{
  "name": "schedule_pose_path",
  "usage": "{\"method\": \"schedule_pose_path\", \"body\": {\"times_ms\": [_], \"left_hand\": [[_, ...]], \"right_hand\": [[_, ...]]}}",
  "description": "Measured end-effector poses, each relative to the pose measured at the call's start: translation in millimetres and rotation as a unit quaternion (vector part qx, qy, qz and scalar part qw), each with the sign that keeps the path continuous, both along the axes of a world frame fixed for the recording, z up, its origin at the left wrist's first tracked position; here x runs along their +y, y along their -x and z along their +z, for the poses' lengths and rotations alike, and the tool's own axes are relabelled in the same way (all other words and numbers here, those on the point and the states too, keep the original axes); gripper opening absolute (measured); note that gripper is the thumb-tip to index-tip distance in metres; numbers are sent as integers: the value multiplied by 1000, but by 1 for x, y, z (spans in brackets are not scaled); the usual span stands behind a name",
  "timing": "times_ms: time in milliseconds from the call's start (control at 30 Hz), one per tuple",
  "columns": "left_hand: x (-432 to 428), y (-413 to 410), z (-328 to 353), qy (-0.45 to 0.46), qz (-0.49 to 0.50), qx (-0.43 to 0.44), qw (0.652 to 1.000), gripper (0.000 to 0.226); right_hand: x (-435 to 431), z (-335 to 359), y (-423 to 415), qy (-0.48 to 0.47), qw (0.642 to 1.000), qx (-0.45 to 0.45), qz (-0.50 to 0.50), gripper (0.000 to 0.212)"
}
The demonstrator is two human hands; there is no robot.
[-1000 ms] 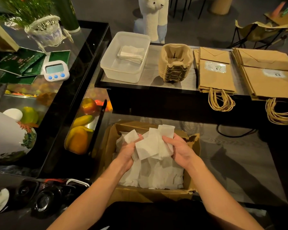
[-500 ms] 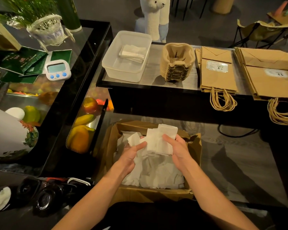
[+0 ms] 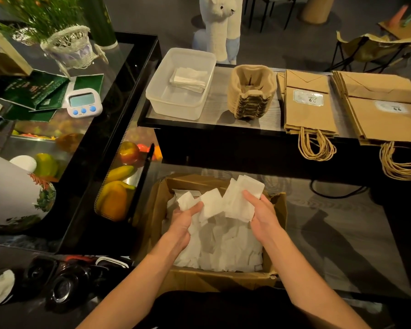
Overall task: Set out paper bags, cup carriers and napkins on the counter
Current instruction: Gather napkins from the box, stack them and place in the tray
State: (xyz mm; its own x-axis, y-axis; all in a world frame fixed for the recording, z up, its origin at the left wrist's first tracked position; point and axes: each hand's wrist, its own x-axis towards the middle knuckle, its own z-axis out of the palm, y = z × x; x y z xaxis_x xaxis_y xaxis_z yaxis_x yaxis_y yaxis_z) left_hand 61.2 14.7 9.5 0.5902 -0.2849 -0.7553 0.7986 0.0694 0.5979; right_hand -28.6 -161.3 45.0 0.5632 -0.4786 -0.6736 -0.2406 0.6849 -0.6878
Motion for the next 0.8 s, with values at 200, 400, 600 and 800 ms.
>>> {"method": "schedule_pose_path", "body": {"times_ms": [200, 400, 600, 800], "left_hand": [[-3, 2, 0, -4, 30, -2, 1000, 102], [-7, 0, -4, -32, -2, -49, 998, 113], [0, -4, 0, -76, -133, -131, 979, 45], [-5, -6, 11, -78, -182, -140, 970, 26]], "right_hand": [[-1, 11, 0, -73, 995, -58, 47, 44], [4, 10, 4, -189, 976, -83, 62, 40], [-10, 19, -6, 199, 911, 12, 361, 36], [-12, 15, -23, 377, 785, 61, 488, 18]]}}
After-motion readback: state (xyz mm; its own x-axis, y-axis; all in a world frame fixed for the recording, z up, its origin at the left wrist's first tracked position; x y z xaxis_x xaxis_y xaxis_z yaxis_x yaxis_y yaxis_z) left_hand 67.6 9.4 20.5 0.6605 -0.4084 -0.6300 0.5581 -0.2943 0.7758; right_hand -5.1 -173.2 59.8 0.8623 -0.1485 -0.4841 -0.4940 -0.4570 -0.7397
